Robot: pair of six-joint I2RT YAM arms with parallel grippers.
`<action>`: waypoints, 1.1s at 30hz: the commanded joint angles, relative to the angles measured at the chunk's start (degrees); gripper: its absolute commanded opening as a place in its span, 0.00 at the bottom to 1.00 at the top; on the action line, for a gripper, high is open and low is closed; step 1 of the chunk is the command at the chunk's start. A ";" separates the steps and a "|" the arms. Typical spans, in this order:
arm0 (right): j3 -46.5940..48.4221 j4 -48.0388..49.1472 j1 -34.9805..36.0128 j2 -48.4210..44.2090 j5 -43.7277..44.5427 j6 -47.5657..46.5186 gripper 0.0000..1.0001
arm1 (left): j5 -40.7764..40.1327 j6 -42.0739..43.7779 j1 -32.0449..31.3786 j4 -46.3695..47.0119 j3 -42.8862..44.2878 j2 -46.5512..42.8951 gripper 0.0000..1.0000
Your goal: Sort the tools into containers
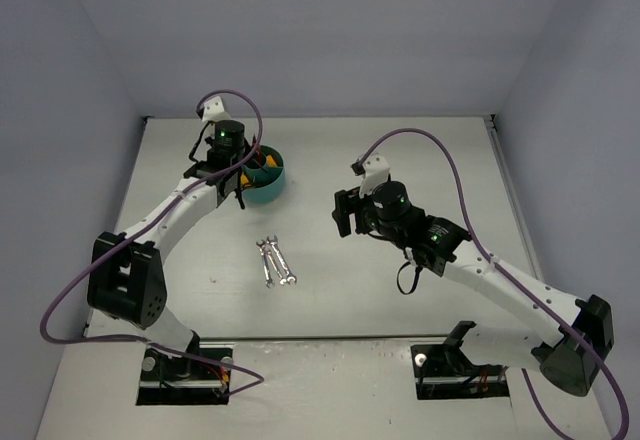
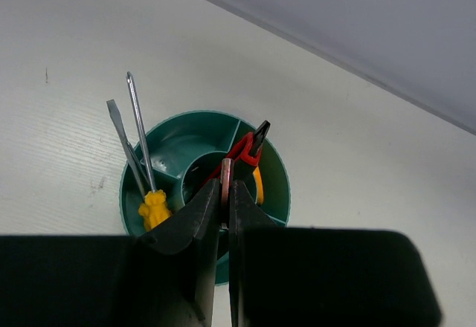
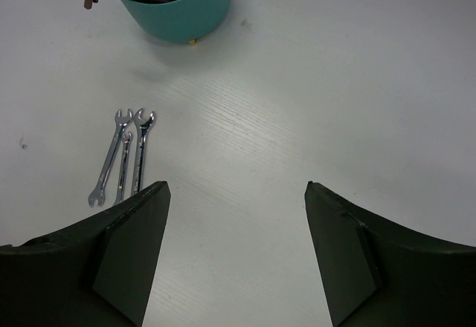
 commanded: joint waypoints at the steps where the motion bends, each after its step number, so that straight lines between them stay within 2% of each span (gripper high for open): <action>1: 0.21 2.30 -0.52 -1.07 2.05 0.44 0.71 | 0.03 -0.98 0.39 6.46 0.19 0.07 0.00; 4: 0.21 2.32 -0.75 -0.90 2.07 0.44 0.71 | 0.76 -1.28 -0.04 6.33 -1.63 -0.58 0.01; 10: 0.70 2.24 -1.17 0.65 1.67 0.00 0.71 | 0.24 -2.28 -0.20 4.75 -5.04 -2.12 0.19; 15: 1.42 2.32 -1.26 1.96 0.52 -0.26 0.71 | 0.76 0.40 -0.19 1.80 -3.64 -3.74 0.36; 19: 1.60 2.32 -1.26 2.33 0.14 -0.27 0.71 | 0.88 2.31 -0.31 -4.41 0.68 -4.76 0.38; 24: 1.45 2.24 -1.19 2.54 0.40 -0.16 0.71 | 4.76 3.75 -1.89 -15.75 6.25 -3.05 0.38; 33: 1.38 2.22 -1.26 2.90 -0.06 0.13 0.71 | 8.97 4.51 -5.38 -18.35 7.88 3.10 0.37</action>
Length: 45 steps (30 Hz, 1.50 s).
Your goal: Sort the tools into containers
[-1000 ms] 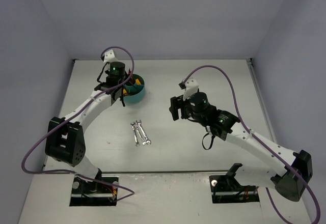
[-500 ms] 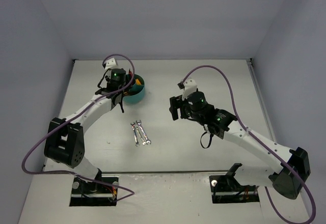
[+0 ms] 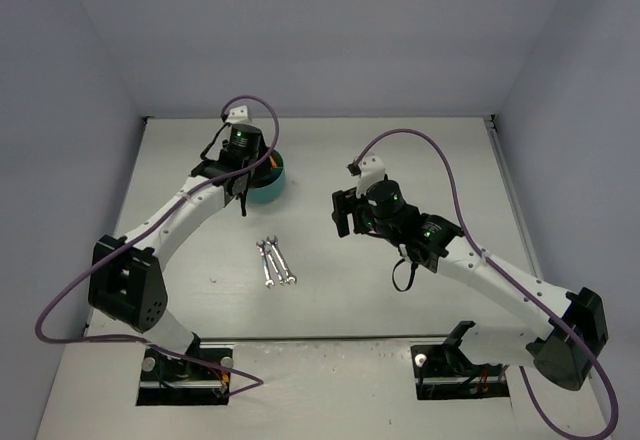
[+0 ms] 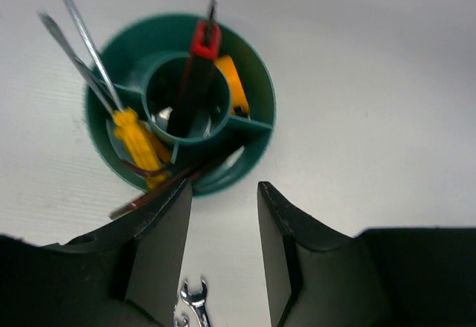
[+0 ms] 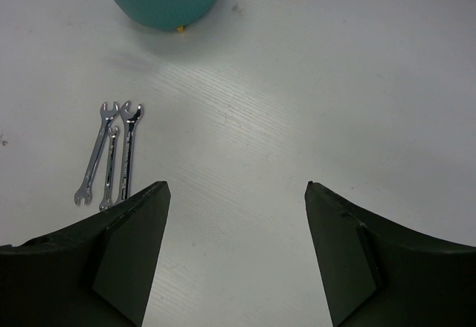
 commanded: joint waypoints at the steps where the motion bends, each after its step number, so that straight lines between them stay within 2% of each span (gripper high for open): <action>1: 1.22 2.33 -0.47 0.10 -0.25 0.30 0.71 | 2.80 2.50 -0.25 -2.62 4.91 3.36 0.37; 11: 0.05 2.29 -0.47 -0.11 -0.72 1.39 0.71 | 6.11 11.03 -0.25 -4.20 18.54 13.93 0.38; 22: -0.03 2.29 -0.65 0.11 -0.34 1.51 0.71 | 10.35 12.03 0.53 -4.81 29.81 25.61 0.38; 30: 0.08 0.37 -0.80 0.40 -0.07 1.50 0.71 | 10.77 10.91 0.52 -6.29 28.10 26.85 0.38; 39: 1.50 0.25 -0.83 2.51 -0.72 0.75 0.71 | 11.19 9.89 0.53 -8.58 20.80 20.17 0.38; 45: 1.64 0.34 -0.74 3.02 -1.22 0.74 0.71 | 11.19 12.15 0.46 -10.28 17.25 15.25 0.38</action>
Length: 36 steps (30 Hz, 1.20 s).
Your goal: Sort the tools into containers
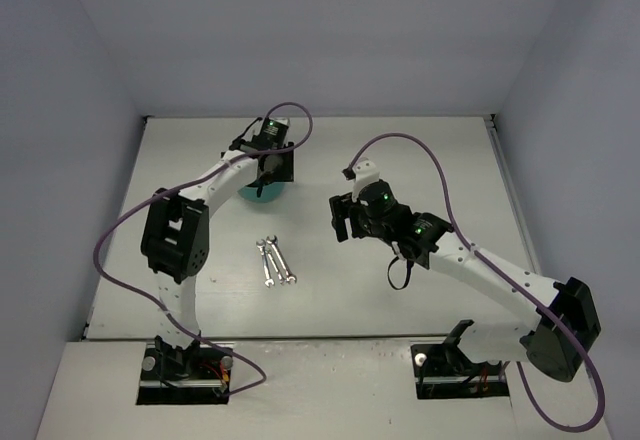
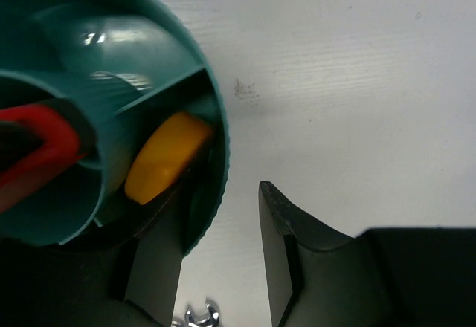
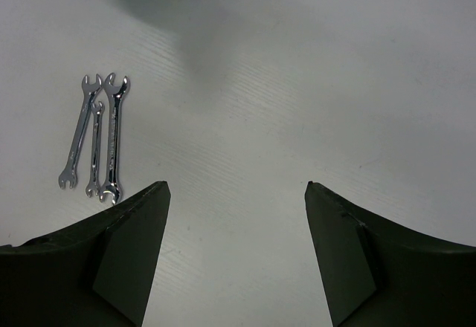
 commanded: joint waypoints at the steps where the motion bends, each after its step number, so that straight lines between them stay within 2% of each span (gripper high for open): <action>1: 2.23 2.13 -0.37 0.07 -0.52 -0.47 0.71 | -0.53 1.89 0.51 -0.51 -0.74 -7.68 0.38; 15: 1.80 2.21 -0.45 0.01 -1.85 0.22 0.70 | -0.53 7.07 0.69 -2.35 -4.26 -12.44 0.38; 36: 1.26 2.22 -0.37 -0.12 -2.97 1.18 0.71 | -0.53 5.86 1.04 -1.16 -3.72 -12.00 0.38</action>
